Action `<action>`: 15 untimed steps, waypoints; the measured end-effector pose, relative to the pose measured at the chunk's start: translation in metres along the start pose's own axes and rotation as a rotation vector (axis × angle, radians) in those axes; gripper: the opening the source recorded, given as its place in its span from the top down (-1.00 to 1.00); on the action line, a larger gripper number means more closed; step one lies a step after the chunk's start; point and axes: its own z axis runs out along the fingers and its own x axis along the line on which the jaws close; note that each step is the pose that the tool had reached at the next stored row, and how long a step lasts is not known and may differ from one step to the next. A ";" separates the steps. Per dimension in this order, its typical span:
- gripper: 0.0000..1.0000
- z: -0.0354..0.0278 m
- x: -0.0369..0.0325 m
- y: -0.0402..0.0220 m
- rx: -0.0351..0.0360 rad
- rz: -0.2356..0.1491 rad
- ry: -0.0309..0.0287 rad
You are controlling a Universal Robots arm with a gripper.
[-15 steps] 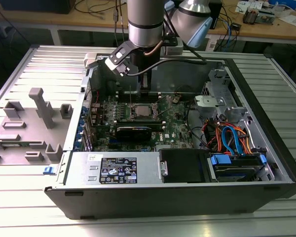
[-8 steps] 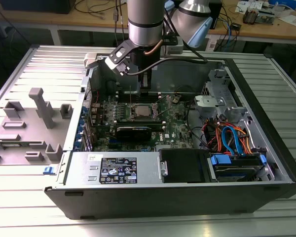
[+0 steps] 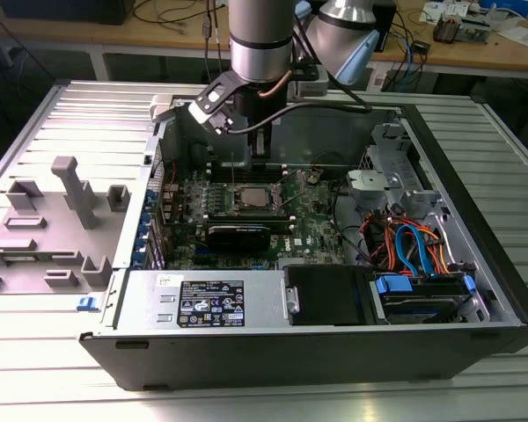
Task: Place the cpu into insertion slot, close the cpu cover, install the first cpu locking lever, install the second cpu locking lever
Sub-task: 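Close the cpu cover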
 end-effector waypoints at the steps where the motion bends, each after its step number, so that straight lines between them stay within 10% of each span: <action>1: 0.79 0.0000 0.0000 0.0007 0.0000 0.000 -0.0001; 15: 0.79 0.0010 0.0000 0.0241 0.0000 0.000 0.0000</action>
